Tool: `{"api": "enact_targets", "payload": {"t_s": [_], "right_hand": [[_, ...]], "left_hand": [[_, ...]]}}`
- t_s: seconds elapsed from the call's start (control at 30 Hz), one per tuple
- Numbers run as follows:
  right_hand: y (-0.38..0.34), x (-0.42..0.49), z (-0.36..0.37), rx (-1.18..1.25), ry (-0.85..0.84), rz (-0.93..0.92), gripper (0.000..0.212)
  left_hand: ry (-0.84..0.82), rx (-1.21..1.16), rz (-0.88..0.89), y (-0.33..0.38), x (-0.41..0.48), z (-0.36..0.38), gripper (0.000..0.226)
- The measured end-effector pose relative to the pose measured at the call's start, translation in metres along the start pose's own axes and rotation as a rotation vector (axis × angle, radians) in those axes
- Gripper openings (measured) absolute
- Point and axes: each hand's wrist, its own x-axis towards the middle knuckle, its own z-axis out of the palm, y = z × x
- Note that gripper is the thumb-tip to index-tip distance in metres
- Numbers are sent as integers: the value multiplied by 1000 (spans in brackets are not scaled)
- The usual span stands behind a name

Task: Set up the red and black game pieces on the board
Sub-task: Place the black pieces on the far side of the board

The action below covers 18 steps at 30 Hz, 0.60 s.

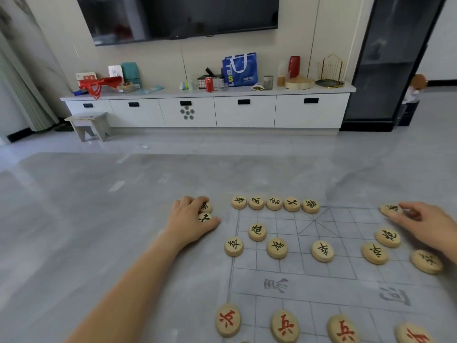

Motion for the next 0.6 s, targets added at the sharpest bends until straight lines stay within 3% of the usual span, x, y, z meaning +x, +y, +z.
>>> {"api": "enact_targets", "payload": {"t_s": [0.2,0.33,0.47,0.6], "right_hand": [[-17,-3,-2,-69,37,57,50],[-61,-23,22,-220,100,-124,42],[-120,-47,53,-160,-1,-265,41],[-159,-73,81,-73,-143,-375,38]], "left_hand": [[-30,-94,114,0,-17,1,103],[54,-234,48,-4,-30,1,107],[138,-242,26,-7,-38,6,88],[238,-306,-51,-14,-40,9,50]]}}
